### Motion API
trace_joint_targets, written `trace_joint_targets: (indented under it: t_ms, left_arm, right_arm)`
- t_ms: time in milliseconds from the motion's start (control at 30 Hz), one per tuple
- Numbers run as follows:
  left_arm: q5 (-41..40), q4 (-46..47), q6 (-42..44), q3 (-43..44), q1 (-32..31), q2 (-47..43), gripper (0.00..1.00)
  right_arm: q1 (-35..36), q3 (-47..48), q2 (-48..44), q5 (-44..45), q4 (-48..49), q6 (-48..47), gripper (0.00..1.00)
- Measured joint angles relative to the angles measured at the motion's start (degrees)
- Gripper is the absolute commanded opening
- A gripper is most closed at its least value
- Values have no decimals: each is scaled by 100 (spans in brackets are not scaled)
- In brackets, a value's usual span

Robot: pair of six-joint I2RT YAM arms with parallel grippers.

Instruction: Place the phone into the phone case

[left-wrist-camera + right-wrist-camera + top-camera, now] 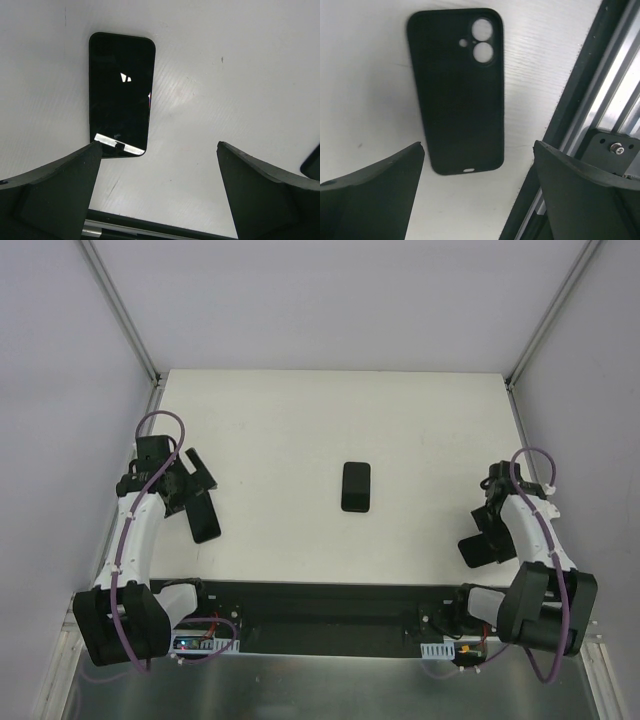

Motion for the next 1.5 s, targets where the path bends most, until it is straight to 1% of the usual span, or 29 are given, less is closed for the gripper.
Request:
trace_joint_targets:
  t_ms: [133, 267, 367, 467, 500, 567, 600, 667, 700, 767, 800, 833, 967, 1167, 1300, 1500]
  left_arm:
    - [-125, 2, 0, 0, -9, -52, 98]
    - [-168, 0, -2, 0, -9, -52, 98]
    - [-175, 0, -4, 0, -9, -44, 98]
    - [-210, -2, -2, 0, -9, -9, 98]
    - [-216, 0, -2, 0, -9, 4, 98]
    - [-221, 0, -4, 0, -9, 15, 97]
    - [-225, 0, -4, 0, -9, 15, 98]
    - [-227, 0, -15, 0, -9, 15, 97]
    - [-232, 0, -26, 0, -9, 15, 98]
    - [-243, 0, -48, 0, -9, 11, 98]
    - [-254, 0, -66, 0, -9, 7, 98]
    - [-262, 0, -81, 0, -9, 0, 98]
    - [-275, 0, -136, 0, -9, -61, 98]
    - [-308, 0, -157, 0, -9, -37, 98]
    - [-527, -35, -247, 0, -9, 155, 98]
    - [-1016, -186, -675, 0, -4, 240, 99]
  right_arm:
    - [-422, -358, 367, -111, 181, -33, 90]
    - [-715, -601, 463, -227, 437, -122, 87]
    - [-914, -658, 599, -308, 717, -229, 81]
    - [-1102, -549, 800, -457, 881, -354, 72]
    - [-1167, -494, 887, -509, 933, -398, 63]
    - [-1248, -372, 1064, -586, 1021, -459, 54]
    - [-1266, -323, 1141, -610, 1095, -496, 47]
    - [-1279, -278, 1215, -627, 1213, -557, 43]
    - [-1283, -278, 1226, -588, 1250, -586, 36]
    - [-1311, -280, 1248, -511, 1248, -669, 28]
    - [-1318, -284, 1263, -485, 1248, -691, 12]
    - [-1325, -278, 1290, -433, 1237, -741, 2]
    - [-1364, -251, 1443, -337, 1161, -986, 2]
    - [-1250, -284, 1305, -551, 1268, -1443, 2]
    - [-411, -365, 728, -1012, 1486, -1528, 2]
    - [986, -378, -131, -1353, 1668, -1727, 2]
